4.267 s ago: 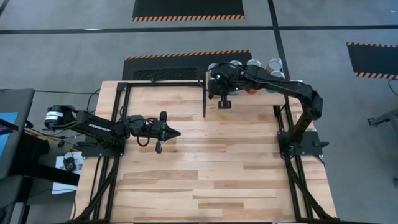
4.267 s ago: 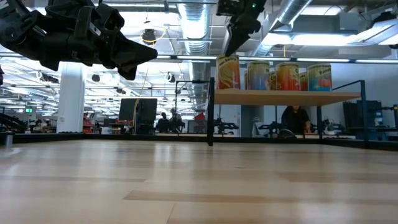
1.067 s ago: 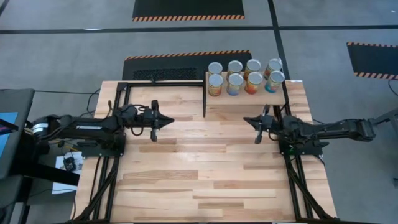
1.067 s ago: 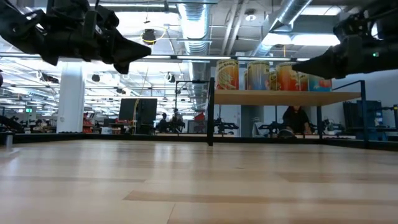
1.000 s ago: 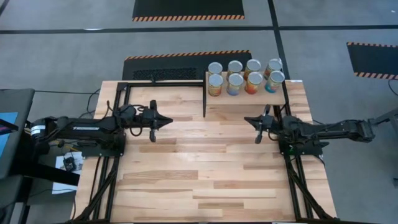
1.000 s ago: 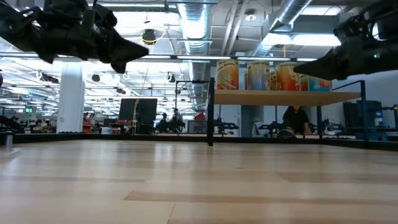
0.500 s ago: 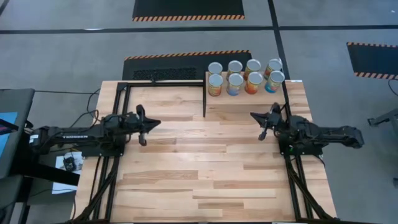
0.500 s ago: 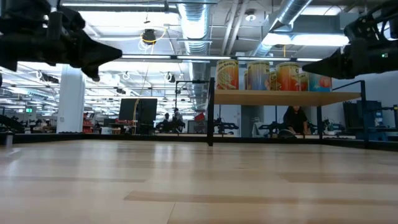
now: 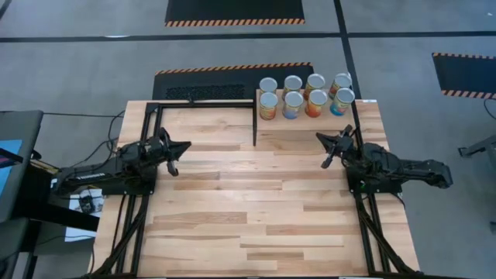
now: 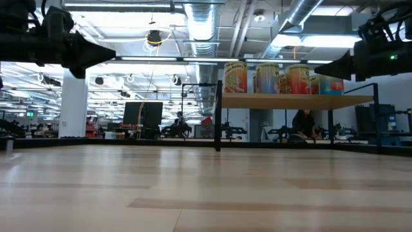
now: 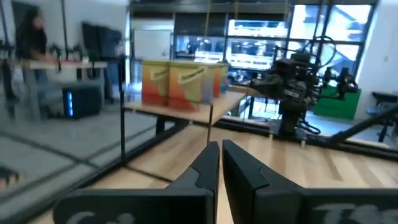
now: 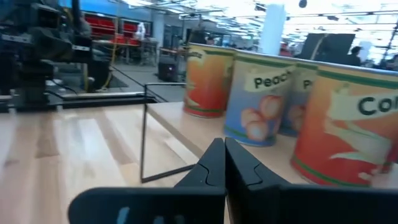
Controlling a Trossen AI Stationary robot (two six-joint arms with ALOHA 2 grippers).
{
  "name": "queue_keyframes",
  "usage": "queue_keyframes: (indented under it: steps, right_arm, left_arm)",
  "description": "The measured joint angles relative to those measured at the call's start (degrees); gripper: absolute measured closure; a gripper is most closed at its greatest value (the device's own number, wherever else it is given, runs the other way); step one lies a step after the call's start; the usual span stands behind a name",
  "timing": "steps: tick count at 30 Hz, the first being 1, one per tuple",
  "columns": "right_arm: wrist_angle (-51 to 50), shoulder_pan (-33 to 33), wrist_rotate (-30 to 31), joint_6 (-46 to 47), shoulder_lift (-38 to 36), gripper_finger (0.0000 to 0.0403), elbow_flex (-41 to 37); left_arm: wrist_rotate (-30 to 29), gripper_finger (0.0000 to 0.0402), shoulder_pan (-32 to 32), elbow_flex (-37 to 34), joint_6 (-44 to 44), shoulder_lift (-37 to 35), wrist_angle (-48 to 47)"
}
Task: Pick and place cans onto a shelf
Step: Return to Home Position
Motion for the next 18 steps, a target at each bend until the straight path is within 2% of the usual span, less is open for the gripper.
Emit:
queue_keyframes:
  steps: [4,7,14,18]
  right_arm:
    - [0.0,-2.0,-0.3,-1.6,0.0,0.0392,0.0]
    - [-0.1,-3.3,-0.7,-1.8,-0.2,0.0392,0.0]
    - [-0.5,-3.8,-6.4,1.2,-0.2,0.0392,0.0]
    - [-0.5,-3.8,-7.9,3.6,-0.2,0.0392,0.0]
  left_arm:
    - [-0.3,0.0393,-0.1,0.0,-4.7,-2.5,-6.0]
    - [1.8,0.0393,-0.5,0.6,-6.2,-2.4,-6.1]
    - [1.1,0.0393,-1.7,0.9,-1.7,-2.4,-8.1]
    - [3.3,0.0393,-2.3,0.9,0.3,-2.4,-7.2]
